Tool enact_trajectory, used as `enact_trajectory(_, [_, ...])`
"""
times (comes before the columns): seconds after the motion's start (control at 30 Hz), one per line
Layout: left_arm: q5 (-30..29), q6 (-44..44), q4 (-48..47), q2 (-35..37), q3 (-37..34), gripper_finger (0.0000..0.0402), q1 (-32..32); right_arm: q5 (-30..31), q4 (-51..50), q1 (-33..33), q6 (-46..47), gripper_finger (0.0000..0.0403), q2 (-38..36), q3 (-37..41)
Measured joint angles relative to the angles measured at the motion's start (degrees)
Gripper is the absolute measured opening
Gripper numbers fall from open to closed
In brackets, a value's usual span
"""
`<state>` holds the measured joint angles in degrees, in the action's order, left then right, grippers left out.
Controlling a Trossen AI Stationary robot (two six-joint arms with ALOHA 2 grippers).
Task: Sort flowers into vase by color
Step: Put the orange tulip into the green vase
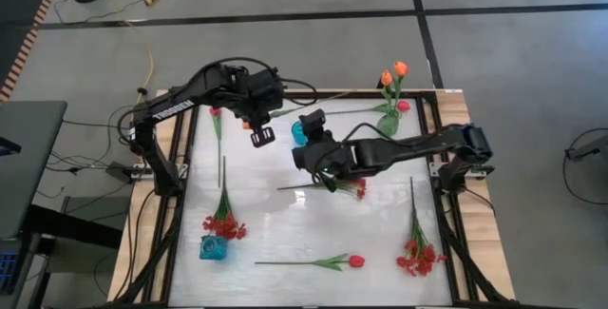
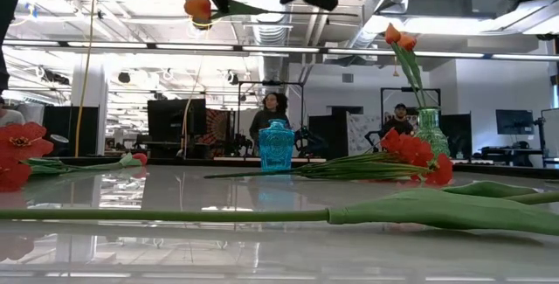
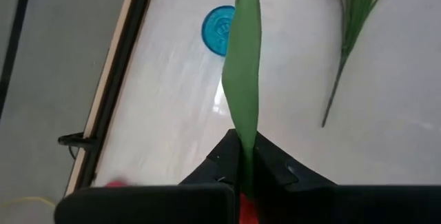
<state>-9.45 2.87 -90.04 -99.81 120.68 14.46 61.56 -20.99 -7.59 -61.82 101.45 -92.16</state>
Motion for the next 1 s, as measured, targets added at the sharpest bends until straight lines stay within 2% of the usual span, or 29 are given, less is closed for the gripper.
enact_trajectory(0.2, [0.6, -0.1, 0.0, 0.0, 0.0, 0.0004, -0.4, 3.9, 0.3, 1.5, 0.5, 0.0166, 1.1, 0.0])
enact_trajectory(0.77, [3.0, -2.9, 0.0, 0.0, 0.0, 0.0004, -0.4, 2.5, 0.3, 4.4, 0.9, 0.0128, 1.0, 0.0])
enact_trajectory(0.9, [3.0, -3.3, 0.0, 0.0, 0.0, 0.0004, -0.4, 2.4, 0.3, 4.4, 0.9, 0.0097, 1.0, 0.0])
enact_trajectory(1.0, [2.6, -3.3, 0.0, 0.0, 0.0, 0.0007, -0.5, 2.0, 0.3, 4.4, 0.9, 0.0049, 1.0, 0.0])
